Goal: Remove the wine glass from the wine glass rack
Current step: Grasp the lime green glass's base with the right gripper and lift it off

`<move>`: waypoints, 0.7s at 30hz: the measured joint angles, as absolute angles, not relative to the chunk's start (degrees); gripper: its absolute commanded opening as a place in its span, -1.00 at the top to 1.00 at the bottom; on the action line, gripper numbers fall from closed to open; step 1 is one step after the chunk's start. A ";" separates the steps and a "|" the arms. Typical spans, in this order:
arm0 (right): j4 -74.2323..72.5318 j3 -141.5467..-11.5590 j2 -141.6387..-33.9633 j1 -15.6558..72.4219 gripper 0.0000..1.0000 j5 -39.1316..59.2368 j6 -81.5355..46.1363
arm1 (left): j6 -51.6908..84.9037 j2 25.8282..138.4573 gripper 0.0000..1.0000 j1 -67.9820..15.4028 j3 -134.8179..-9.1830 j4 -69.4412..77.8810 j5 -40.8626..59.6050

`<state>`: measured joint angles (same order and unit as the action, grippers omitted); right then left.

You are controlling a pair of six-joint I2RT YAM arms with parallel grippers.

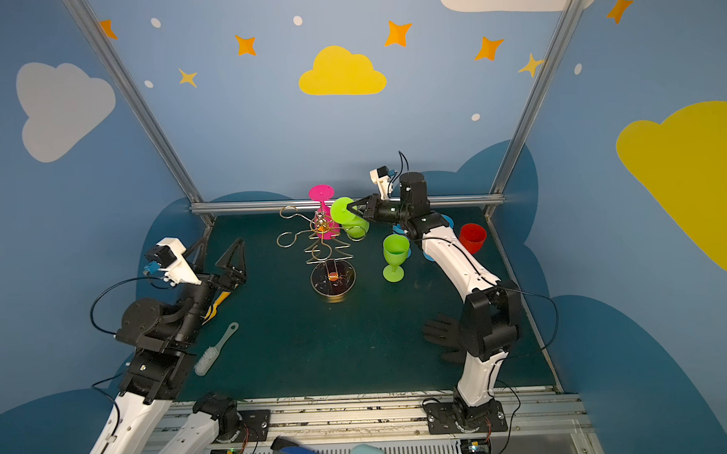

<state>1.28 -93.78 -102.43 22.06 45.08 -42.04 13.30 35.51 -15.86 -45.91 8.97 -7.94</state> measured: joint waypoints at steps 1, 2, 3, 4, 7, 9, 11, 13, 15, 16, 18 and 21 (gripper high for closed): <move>1.30 -93.25 -101.97 22.04 1.00 44.97 -41.98 | 13.30 35.51 -0.99 -15.86 -45.91 8.97 -7.94; 1.32 -92.68 -101.36 21.96 1.00 44.73 -41.95 | 13.30 35.51 -0.99 -15.86 -45.91 8.95 -7.94; 1.34 -92.18 -100.79 21.87 1.00 44.51 -41.95 | 13.32 35.51 -0.99 -15.86 -45.91 8.97 -7.94; 1.32 -91.81 -100.31 21.78 1.00 44.36 -41.98 | 13.32 35.51 -0.99 -15.86 -45.91 8.95 -7.94; 1.10 -90.72 -98.98 21.17 1.00 43.77 -42.02 | 13.32 35.48 -0.99 -15.86 -45.91 8.95 -7.94; 0.95 -89.86 -98.17 20.58 1.00 43.29 -42.15 | 13.32 35.44 -0.99 -15.86 -45.91 8.97 -7.94; 0.64 -88.79 -97.43 19.86 1.00 42.81 -42.33 | 13.37 35.46 -0.99 -15.86 -45.91 8.95 -7.94; 0.54 -87.79 -96.77 19.03 1.00 42.44 -42.48 | 13.52 35.59 -0.99 -15.86 -45.95 8.80 -7.88; 0.45 -87.05 -96.31 18.06 1.00 42.13 -42.61 | 13.80 36.05 -0.97 -15.86 -46.13 8.43 -7.46; 0.36 -86.80 -96.05 17.61 1.00 41.91 -42.63 | 14.06 36.45 -0.97 -15.86 -46.37 8.03 -7.22; 0.32 -86.30 -95.26 16.47 1.00 41.17 -42.63 | 14.87 37.91 -0.96 -15.84 -47.70 6.66 -6.15; 0.36 -85.60 -93.10 14.90 1.00 40.07 -42.35 | 16.40 41.47 -0.91 -15.57 -51.75 3.88 -3.16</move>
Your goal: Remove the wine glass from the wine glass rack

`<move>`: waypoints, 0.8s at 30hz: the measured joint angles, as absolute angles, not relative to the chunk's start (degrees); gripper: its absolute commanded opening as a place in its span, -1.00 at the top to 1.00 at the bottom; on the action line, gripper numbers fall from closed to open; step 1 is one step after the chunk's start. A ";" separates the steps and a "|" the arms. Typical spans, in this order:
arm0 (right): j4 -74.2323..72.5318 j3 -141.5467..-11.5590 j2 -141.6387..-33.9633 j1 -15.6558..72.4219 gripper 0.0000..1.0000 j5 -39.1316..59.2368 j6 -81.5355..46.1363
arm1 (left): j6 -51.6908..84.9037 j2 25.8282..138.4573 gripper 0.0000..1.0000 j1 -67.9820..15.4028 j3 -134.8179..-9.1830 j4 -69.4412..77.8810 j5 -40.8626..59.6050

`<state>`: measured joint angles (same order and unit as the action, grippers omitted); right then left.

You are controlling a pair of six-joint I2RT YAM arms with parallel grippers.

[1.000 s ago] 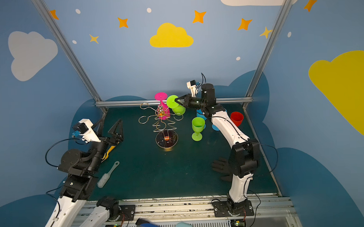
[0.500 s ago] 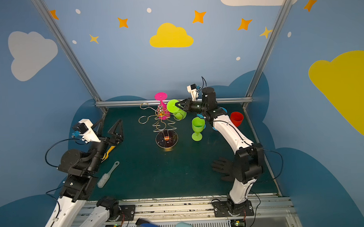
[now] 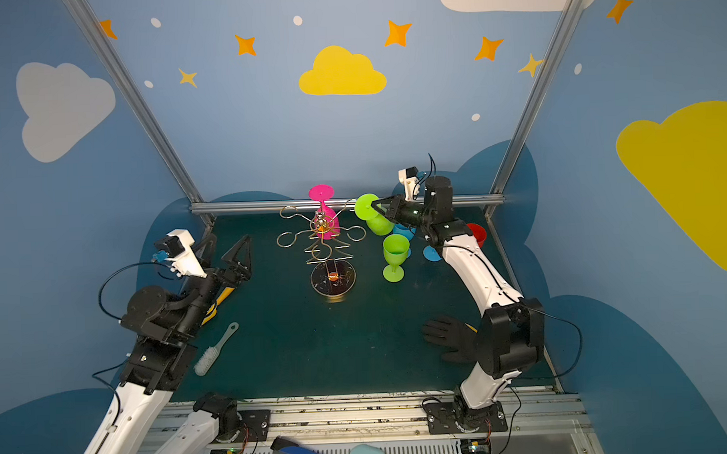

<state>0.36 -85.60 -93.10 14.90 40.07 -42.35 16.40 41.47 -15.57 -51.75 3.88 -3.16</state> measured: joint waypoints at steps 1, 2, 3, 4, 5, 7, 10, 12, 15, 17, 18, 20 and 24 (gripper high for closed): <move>0.45 -85.47 -92.25 14.55 1.00 39.86 -42.11 | 16.93 42.54 -0.88 -15.38 -53.04 3.33 -1.85; 0.69 -85.43 -91.07 14.17 1.00 39.51 -41.69 | 17.61 44.03 -0.85 -15.14 -54.59 2.57 0.01; 0.84 -85.41 -89.82 13.74 1.00 38.94 -41.10 | 18.39 45.52 -0.81 -14.83 -56.07 2.00 2.13; 1.06 -85.41 -88.58 13.47 1.00 38.46 -40.49 | 19.14 46.89 -0.78 -14.52 -57.43 1.56 4.36; 1.34 -85.41 -87.07 13.30 1.00 38.15 -39.64 | 20.18 48.82 -0.74 -14.09 -59.11 1.10 7.49; 1.74 -85.41 -84.16 13.34 1.00 37.67 -37.89 | 22.24 52.47 -0.64 -13.52 -62.00 0.86 13.76; 3.05 -85.54 -79.79 13.78 1.00 37.21 -34.48 | 25.54 58.41 -0.55 -13.26 -65.45 1.96 23.64; 4.78 -86.32 -77.71 14.24 1.00 37.08 -31.92 | 28.38 62.43 -0.49 -13.26 -66.94 3.99 30.70; 7.33 -87.94 -75.81 15.81 1.00 36.97 -28.05 | 32.67 67.66 -0.43 -13.54 -69.04 8.03 39.05; 8.69 -88.66 -75.05 17.32 1.00 37.04 -26.04 | 34.76 70.54 -0.41 -14.11 -70.67 10.11 42.70; 9.47 -89.14 -74.89 18.20 1.00 37.08 -25.04 | 35.57 71.94 -0.40 -14.59 -71.75 10.96 44.34; 10.96 -89.95 -74.87 19.81 1.00 37.10 -23.31 | 36.75 74.26 -0.40 -16.01 -73.67 12.21 47.00; 13.45 -90.83 -74.91 23.03 1.00 37.10 -20.67 | 37.82 77.30 -0.40 -19.05 -76.95 13.85 50.87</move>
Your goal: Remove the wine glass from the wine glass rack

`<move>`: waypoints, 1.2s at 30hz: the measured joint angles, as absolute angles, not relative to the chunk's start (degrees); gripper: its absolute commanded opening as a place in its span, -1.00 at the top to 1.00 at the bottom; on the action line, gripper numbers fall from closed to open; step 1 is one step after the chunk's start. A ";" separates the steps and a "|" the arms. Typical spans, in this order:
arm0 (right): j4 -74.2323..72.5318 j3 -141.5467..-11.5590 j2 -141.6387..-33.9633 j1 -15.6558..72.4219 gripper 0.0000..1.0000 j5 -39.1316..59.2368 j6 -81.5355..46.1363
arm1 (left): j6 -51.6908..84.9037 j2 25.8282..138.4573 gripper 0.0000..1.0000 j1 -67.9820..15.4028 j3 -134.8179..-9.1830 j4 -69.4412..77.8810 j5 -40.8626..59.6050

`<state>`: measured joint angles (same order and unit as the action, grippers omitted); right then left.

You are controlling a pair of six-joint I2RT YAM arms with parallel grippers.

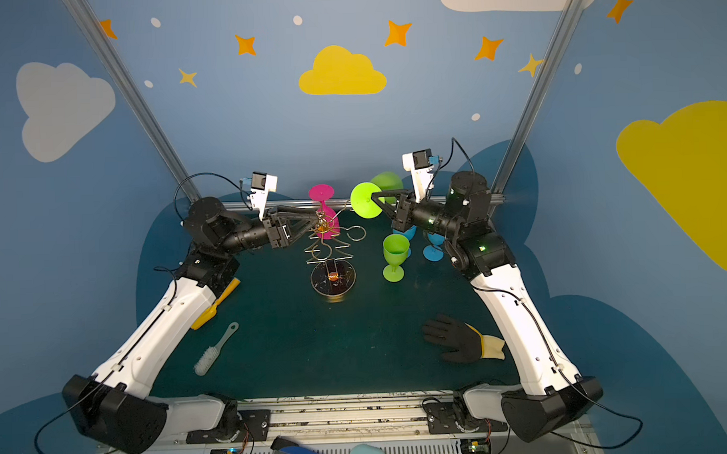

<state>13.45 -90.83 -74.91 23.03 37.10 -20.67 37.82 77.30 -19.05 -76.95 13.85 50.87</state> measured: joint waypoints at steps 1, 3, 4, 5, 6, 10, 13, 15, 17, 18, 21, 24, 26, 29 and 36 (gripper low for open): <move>13.98 -90.94 -74.94 23.83 1.00 37.10 -20.18 | 37.95 77.87 -0.39 -19.75 -77.62 14.09 51.46; 14.66 -91.05 -75.00 25.15 1.00 37.10 -19.31 | 38.13 78.78 -0.39 -20.82 -78.65 14.41 52.45; 14.94 -91.07 -75.09 25.80 1.00 37.12 -18.98 | 38.22 79.31 -0.39 -21.23 -79.22 14.66 52.84; 15.20 -91.07 -75.18 26.46 1.00 37.12 -18.74 | 38.33 79.81 -0.38 -21.54 -79.79 14.74 53.15; 15.35 -91.07 -75.26 26.96 1.00 37.12 -18.57 | 38.41 80.25 -0.38 -21.80 -80.20 14.83 53.21; 15.79 -91.09 -75.85 28.73 1.00 37.28 -17.96 | 38.59 81.91 -0.29 -22.55 -81.43 15.09 53.82; 15.92 -91.09 -76.23 29.58 1.00 37.32 -17.91 | 38.92 82.87 -0.15 -22.92 -81.71 15.11 54.28; 16.03 -91.09 -76.38 30.06 1.00 37.32 -17.91 | 39.11 83.48 -0.01 -23.18 -82.00 15.11 54.57; 16.19 -91.09 -76.49 30.39 1.00 37.32 -17.91 | 39.33 83.94 0.18 -23.31 -82.08 15.11 54.87; 16.21 -91.09 -76.53 30.52 1.00 37.30 -17.93 | 39.35 84.07 0.29 -23.33 -82.08 15.09 55.00; 16.23 -91.09 -76.62 30.74 1.00 37.26 -17.93 | 39.90 84.34 0.59 -23.46 -82.11 15.09 55.35; 16.23 -91.09 -76.77 30.85 1.00 37.23 -17.98 | 40.56 84.34 0.79 -23.53 -82.08 15.53 55.51; 16.14 -91.11 -76.90 30.92 1.00 37.30 -18.13 | 41.41 84.34 0.93 -23.53 -82.06 16.29 55.66; 16.16 -91.61 -76.88 30.92 0.59 37.21 -18.48 | 43.03 84.34 0.94 -23.53 -82.04 18.04 56.51; 17.08 -90.39 -74.11 30.61 -0.46 32.80 -16.95 | 50.98 84.31 0.94 -22.92 -82.06 22.11 56.38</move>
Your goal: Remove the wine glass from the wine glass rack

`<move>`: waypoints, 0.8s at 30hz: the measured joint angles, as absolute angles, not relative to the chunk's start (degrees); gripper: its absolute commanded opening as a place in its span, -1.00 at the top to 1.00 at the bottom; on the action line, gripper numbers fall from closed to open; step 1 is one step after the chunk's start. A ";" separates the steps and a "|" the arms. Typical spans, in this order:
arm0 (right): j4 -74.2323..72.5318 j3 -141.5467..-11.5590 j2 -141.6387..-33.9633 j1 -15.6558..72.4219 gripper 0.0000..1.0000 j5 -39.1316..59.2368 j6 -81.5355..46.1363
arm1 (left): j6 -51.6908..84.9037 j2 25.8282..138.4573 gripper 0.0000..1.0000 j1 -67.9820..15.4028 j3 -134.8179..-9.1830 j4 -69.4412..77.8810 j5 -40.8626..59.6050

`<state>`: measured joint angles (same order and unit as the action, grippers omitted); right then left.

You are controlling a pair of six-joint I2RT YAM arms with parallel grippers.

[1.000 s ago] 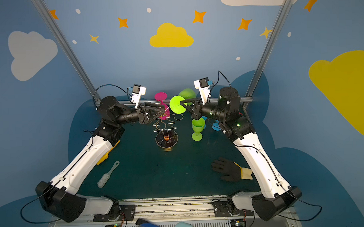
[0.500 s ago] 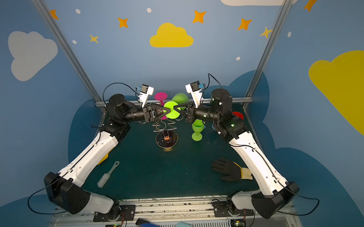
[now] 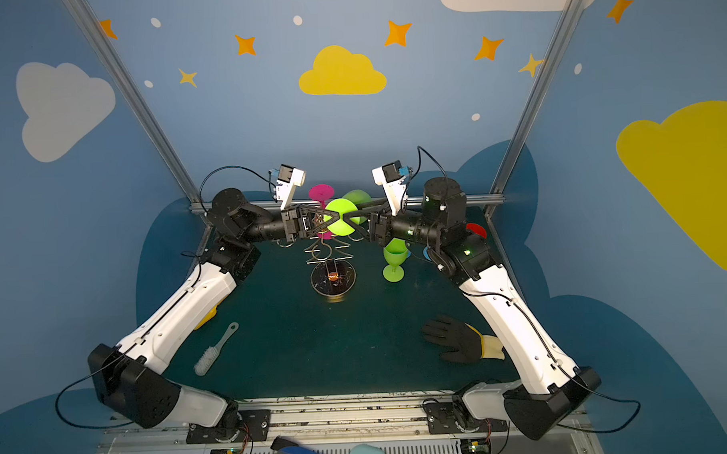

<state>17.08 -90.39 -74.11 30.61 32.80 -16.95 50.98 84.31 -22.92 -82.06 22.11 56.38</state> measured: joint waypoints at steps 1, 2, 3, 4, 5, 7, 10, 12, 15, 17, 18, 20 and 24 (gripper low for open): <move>16.51 -88.77 -72.49 30.39 -0.52 31.55 -16.56 | 52.51 84.31 0.94 -22.50 -82.06 22.61 56.21; 16.23 -86.98 -70.52 30.13 -0.58 30.41 -15.75 | 53.91 84.31 0.94 -22.09 -82.08 22.94 56.05; 15.84 -85.19 -68.51 29.98 -0.62 29.36 -14.85 | 55.44 84.31 0.94 -21.65 -82.08 23.31 55.81; 15.25 -83.13 -66.06 29.71 -0.66 27.59 -13.41 | 56.80 84.31 0.94 -21.28 -82.08 23.55 55.66; 14.76 -81.80 -64.42 29.69 -0.68 26.55 -12.23 | 57.82 84.31 0.94 -20.97 -82.11 23.68 55.57; 12.73 -78.56 -60.86 29.43 -0.73 23.90 -8.38 | 60.03 84.34 0.94 -20.51 -82.21 23.68 55.35; 9.04 -74.72 -58.78 29.43 -0.76 21.76 -2.48 | 62.81 84.47 0.94 -20.47 -82.74 23.86 55.35; 6.50 -72.97 -58.96 29.43 -0.77 21.45 0.84 | 64.25 84.47 0.94 -20.49 -82.83 24.34 55.44; 3.22 -71.20 -61.41 29.43 -0.77 21.65 5.87 | 66.02 84.47 0.94 -20.53 -82.83 24.73 55.51; 1.17 -70.46 -63.72 29.43 -0.77 22.04 8.45 | 66.94 84.47 0.94 -20.53 -82.83 24.99 55.51; 0.08 -70.15 -64.79 29.43 -0.77 22.20 9.82 | 67.37 84.47 0.94 -20.53 -82.83 25.08 55.51; -1.78 -69.78 -66.46 29.45 -0.77 22.59 11.94 | 68.10 84.47 0.94 -20.53 -82.83 25.21 55.53; -5.21 -69.78 -68.55 29.52 -0.78 23.46 15.57 | 69.58 84.44 0.94 -20.53 -82.83 25.91 55.59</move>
<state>-5.21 -69.78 -68.55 29.52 23.46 15.57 69.58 84.44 -20.53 -82.83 25.91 55.59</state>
